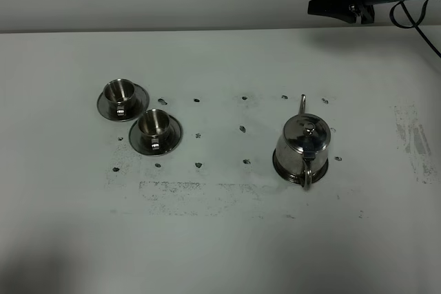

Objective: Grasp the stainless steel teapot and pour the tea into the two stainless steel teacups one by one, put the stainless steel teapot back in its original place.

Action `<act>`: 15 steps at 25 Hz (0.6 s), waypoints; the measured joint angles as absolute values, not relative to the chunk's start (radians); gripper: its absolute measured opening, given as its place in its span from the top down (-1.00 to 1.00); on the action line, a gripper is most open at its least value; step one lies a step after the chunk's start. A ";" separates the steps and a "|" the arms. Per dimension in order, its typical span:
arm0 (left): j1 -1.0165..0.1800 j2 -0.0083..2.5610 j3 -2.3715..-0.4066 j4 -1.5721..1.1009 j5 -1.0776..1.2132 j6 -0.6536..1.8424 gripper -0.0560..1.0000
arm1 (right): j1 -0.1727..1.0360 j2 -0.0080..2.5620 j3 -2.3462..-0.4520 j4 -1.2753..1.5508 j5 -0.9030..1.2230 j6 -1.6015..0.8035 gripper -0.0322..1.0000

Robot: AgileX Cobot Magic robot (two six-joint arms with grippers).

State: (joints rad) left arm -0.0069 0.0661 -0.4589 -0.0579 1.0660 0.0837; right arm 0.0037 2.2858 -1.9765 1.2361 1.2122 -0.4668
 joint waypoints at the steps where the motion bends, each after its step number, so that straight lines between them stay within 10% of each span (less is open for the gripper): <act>1: -0.008 0.058 -0.459 -0.058 1.066 0.084 -0.47 | 0.004 2.286 -1.976 1.236 1.212 -0.467 -0.21; 15: -0.011 -0.003 -0.458 -0.059 1.066 0.084 -0.47 | 0.004 2.286 -1.976 1.236 1.212 -0.468 -0.21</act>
State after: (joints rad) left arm -0.0113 -0.0033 -0.4581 -0.0590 1.0661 0.0837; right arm 0.0037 2.2858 -1.9765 1.2361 1.2122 -0.4679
